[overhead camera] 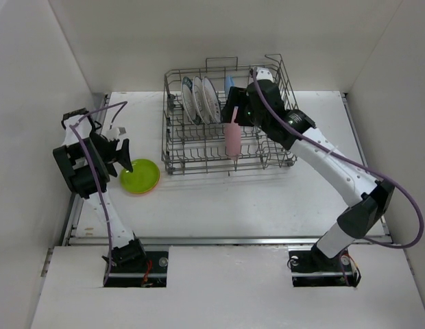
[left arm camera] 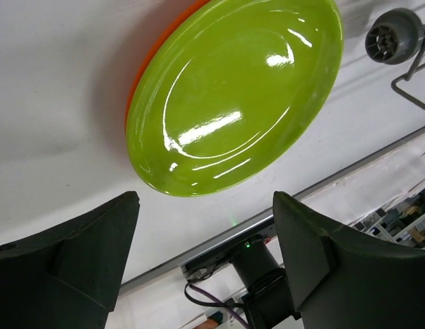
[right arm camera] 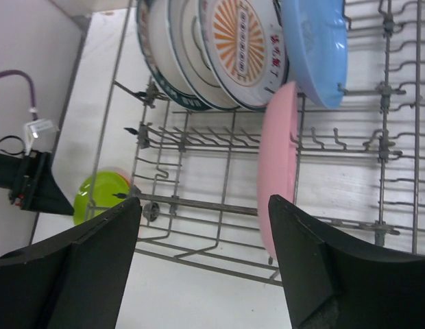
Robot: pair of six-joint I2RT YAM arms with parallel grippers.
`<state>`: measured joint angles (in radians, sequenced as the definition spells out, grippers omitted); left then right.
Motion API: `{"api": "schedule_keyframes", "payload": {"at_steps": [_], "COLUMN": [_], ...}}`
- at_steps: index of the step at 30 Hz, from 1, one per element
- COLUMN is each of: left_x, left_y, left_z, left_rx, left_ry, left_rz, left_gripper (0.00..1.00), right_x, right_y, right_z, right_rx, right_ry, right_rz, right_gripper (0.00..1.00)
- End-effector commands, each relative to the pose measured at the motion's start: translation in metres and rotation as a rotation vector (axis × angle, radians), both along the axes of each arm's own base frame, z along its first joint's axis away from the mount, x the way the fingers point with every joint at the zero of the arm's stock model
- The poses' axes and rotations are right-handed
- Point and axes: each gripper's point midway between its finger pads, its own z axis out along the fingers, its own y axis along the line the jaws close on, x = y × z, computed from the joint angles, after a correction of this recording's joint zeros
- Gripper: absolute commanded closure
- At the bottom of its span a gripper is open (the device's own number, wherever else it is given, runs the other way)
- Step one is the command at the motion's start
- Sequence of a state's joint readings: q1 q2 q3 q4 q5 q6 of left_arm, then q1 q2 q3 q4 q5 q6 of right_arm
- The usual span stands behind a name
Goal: Unload the plates from the dish rack
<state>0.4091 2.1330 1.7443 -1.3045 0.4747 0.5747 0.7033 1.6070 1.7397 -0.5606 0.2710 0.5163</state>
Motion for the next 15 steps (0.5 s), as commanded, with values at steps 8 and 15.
{"api": "schedule_keyframes", "payload": {"at_steps": [8, 15], "left_x": [-0.007, -0.002], "left_y": [-0.019, -0.032], "left_z": [0.130, 0.223], "left_rx": [0.022, 0.043], "left_ry": [-0.394, -0.795], "left_rz": [-0.117, -0.078], "left_gripper": [0.00, 0.00], "right_x": [0.019, 0.032], "right_y": [0.011, 0.004], "right_z": [-0.070, -0.086], "right_rx": [-0.040, -0.105], "right_ry": [0.164, 0.165], "right_rz": [0.055, 0.060], "right_gripper": [0.24, 0.30]}}
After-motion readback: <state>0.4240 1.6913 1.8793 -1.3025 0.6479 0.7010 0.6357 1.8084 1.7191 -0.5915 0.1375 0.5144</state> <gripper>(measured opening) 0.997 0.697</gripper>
